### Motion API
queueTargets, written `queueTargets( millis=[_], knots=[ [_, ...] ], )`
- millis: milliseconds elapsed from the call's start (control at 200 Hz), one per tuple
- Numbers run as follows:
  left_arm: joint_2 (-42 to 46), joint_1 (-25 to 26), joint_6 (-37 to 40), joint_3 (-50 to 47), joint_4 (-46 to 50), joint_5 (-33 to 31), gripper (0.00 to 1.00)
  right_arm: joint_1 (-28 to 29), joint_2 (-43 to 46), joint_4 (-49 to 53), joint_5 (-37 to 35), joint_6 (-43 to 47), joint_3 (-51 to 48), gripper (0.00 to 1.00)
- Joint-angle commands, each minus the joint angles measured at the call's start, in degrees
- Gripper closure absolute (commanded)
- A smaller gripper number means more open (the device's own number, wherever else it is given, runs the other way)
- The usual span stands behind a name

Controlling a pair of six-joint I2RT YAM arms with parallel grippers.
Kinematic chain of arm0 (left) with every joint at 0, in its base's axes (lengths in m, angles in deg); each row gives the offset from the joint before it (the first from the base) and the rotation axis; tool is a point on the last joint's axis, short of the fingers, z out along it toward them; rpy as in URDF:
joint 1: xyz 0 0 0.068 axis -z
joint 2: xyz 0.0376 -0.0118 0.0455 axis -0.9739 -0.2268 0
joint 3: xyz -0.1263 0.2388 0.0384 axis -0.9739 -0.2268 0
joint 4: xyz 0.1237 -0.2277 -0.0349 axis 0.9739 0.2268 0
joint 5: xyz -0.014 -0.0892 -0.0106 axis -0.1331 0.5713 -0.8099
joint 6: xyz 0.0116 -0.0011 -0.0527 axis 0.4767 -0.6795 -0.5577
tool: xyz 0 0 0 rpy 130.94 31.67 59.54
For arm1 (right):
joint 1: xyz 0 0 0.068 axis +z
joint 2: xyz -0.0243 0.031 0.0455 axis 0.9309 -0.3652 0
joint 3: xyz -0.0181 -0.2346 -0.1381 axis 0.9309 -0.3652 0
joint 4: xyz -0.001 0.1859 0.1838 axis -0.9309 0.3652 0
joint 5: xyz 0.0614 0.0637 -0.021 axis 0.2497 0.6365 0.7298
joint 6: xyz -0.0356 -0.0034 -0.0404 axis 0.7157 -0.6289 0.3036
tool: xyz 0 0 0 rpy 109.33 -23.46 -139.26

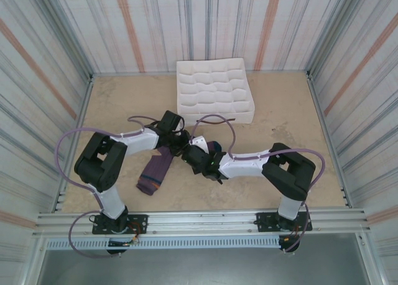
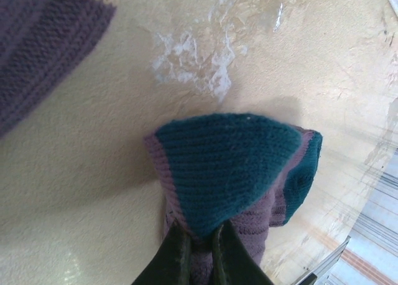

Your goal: Roll the socks

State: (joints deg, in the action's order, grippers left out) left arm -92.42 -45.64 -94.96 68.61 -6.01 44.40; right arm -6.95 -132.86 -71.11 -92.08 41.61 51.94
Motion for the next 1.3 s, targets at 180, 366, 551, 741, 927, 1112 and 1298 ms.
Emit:
queueTargets(
  millis=[180,366,551,741,927,1112,1298],
  knots=[
    [5.3,-1.8,0.1,-4.4,-3.0,2.2,0.64,-5.7,0.7,-9.5,12.4,-10.2,-9.9,1.00],
    [6.9,-2.3,0.1,-5.2,-4.0,2.6,0.58,-9.3,0.6,-16.3,20.4,-13.8,-14.2,1.00],
    [7.4,-2.4,0.7,-5.6,-5.1,2.8,0.54,-15.2,0.6,-27.4,31.2,-20.9,-21.0,1.00],
    [5.5,-2.4,1.6,-5.1,-6.8,4.1,0.45,-20.3,-0.9,-38.4,38.4,-28.5,-27.6,1.00],
    [3.8,-2.0,3.5,-3.7,-8.1,4.6,0.44,-23.4,-1.5,-40.6,42.0,-36.2,-30.1,1.00],
    [1.4,-0.3,6.4,-0.1,-7.2,4.0,0.43,-26.5,-2.2,-40.8,45.1,-42.2,-31.5,1.00],
    [-1.4,2.0,7.7,2.7,-7.7,3.1,0.43,-28.4,-3.1,-41.6,46.5,-46.5,-32.8,1.00]
  ],
)
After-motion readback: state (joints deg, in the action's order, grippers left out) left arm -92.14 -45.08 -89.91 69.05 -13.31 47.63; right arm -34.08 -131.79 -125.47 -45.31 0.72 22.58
